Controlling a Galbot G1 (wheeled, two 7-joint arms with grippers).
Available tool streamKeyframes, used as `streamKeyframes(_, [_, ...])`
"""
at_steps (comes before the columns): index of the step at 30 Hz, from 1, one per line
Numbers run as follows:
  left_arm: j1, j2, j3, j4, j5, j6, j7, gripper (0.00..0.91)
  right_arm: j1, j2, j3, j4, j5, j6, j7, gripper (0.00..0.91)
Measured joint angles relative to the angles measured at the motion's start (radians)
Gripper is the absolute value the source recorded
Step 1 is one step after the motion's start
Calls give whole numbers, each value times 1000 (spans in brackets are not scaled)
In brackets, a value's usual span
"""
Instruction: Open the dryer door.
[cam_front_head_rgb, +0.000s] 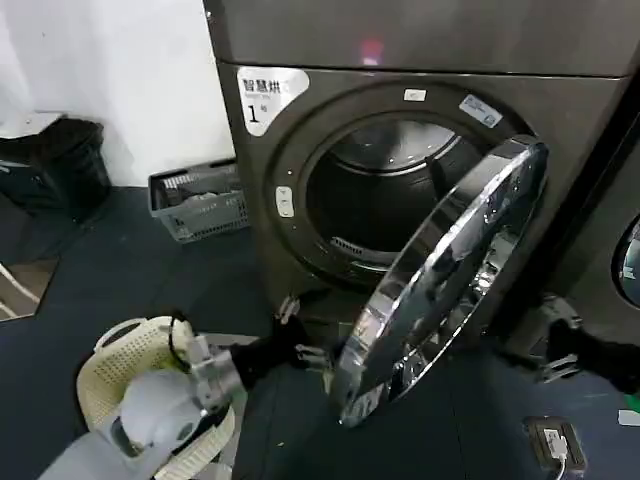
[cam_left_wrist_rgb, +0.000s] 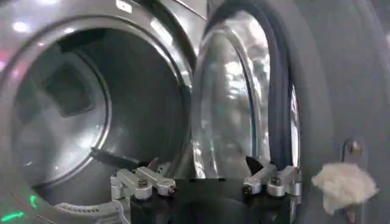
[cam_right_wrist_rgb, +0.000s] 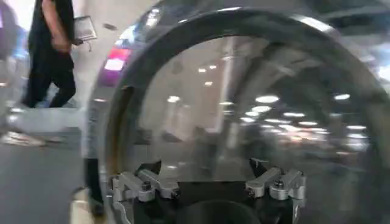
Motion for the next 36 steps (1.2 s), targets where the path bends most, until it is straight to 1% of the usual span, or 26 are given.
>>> streamKeyframes(1, [-3, 0, 7, -1, -1, 0, 1, 907, -8, 6, 23, 3, 5, -2, 18, 907])
streamKeyframes(5, [-21, 14, 34, -4, -22, 3, 6, 907, -39, 29, 106, 24, 71, -28, 108, 907])
streamKeyframes(7, [-33, 25, 50, -6, -41, 8, 10, 907, -55, 42, 142, 30, 80, -32, 151, 907])
streamKeyframes(10, [-54, 42, 80, -11, -67, 14, 10, 907, -68, 58, 193, 39, 114, -66, 249, 907])
streamKeyframes(19, [-126, 78, 182, -16, -113, 9, 13, 907, -92, 65, 335, 40, 180, -77, 568, 907])
streamKeyframes(21, [-147, 83, 210, -9, -121, 7, 13, 907, -102, 60, 368, 46, 181, -73, 643, 907])
streamKeyframes(26, [-221, 70, 286, 22, -141, 0, 13, 907, -131, 49, 452, 56, 139, -56, 815, 907])
streamKeyframes(30, [-273, 48, 340, 43, -142, -7, 13, 907, -160, 34, 521, 48, 78, -53, 927, 907])
streamKeyframes(32, [-300, 36, 370, 58, -138, -9, 13, 907, -180, 19, 563, 36, 25, -56, 979, 907])
streamKeyframes(34, [-328, 22, 404, 70, -140, -11, 13, 907, -199, 7, 604, 26, -2, -74, 1010, 907])
streamKeyframes(36, [-355, 11, 432, 81, -148, -13, 13, 907, -221, -8, 650, 11, -38, -106, 1049, 907])
